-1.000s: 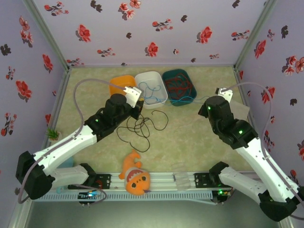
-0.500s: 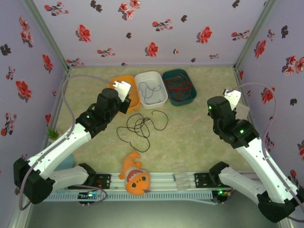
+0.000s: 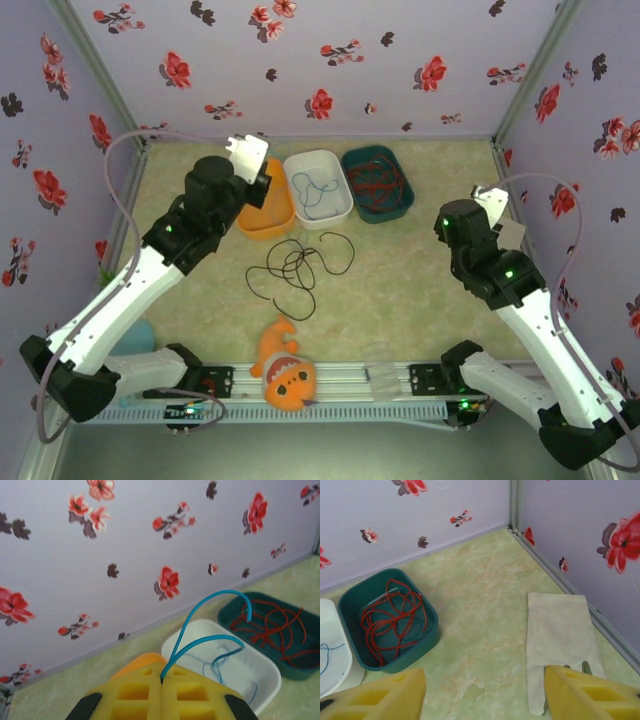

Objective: Untangle the cables

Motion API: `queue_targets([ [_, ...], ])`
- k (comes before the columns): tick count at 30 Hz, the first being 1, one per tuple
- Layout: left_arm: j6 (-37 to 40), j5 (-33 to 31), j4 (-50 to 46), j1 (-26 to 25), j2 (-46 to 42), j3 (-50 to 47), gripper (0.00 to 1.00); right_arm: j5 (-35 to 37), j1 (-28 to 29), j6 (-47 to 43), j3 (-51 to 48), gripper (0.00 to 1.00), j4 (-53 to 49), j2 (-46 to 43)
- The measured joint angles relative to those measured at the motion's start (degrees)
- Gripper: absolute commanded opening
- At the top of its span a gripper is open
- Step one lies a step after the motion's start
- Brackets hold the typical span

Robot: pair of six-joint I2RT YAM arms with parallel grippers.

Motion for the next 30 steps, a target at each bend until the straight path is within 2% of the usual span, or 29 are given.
queue_targets([
  [4,-0.04,1.33,-1.60,0.39,4.79,7.91,0.00,-2.27,-0.07,-0.57,-0.57,0.80,2.10,0.26],
  [10,0.61,3.34,-2.49,1.16,10.82,17.35,0.00,-4.83,-0.26,-1.14,-1.81,0.99,3.80,0.63],
  [30,1.62,9.35,-3.28,8.17,29.40,37.51,0.00,-8.79,-0.26,-1.11,-2.71,0.99,6.36,0.63],
])
